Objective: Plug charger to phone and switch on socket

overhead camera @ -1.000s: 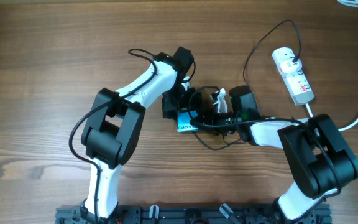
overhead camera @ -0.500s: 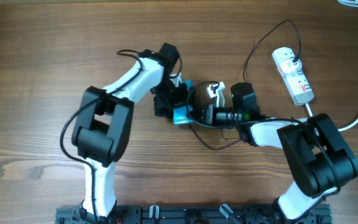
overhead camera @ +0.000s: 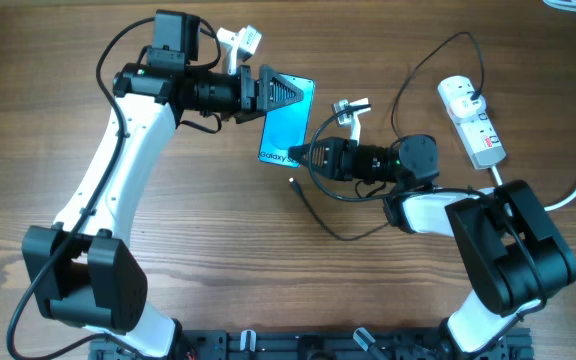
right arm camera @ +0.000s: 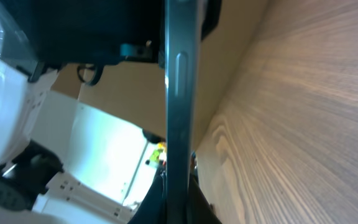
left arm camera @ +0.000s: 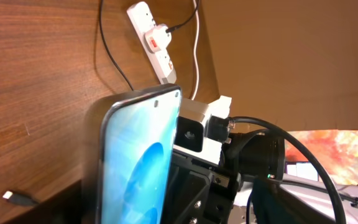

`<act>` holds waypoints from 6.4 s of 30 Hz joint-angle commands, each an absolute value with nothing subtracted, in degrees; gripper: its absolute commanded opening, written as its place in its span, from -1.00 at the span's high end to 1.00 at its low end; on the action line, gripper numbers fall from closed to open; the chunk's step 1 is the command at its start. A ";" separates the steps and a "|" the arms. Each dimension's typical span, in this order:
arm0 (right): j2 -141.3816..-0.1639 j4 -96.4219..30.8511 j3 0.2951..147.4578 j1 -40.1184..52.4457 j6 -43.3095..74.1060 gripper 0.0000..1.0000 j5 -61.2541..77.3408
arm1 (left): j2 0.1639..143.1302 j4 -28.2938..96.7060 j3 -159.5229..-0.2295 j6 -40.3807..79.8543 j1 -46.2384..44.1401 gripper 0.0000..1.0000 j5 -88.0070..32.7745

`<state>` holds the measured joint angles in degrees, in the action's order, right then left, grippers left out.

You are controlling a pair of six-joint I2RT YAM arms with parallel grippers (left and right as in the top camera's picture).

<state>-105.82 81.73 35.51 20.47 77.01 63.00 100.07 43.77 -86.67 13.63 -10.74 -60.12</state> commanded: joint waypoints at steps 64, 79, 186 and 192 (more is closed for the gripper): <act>-105.86 21.76 40.66 19.64 29.28 -0.99 41.50 | 113.38 49.71 -74.94 30.76 -23.57 0.61 0.58; -95.85 -19.40 59.20 19.75 13.50 -0.70 31.59 | 111.42 38.22 -75.77 28.69 -8.71 0.92 -37.47; -106.74 -30.00 58.59 27.66 10.52 0.91 4.80 | 109.49 24.43 -75.64 19.73 3.22 0.92 -76.01; -106.74 -30.00 58.59 27.66 10.52 0.92 4.78 | 109.49 24.43 -75.64 19.73 3.22 0.92 -76.01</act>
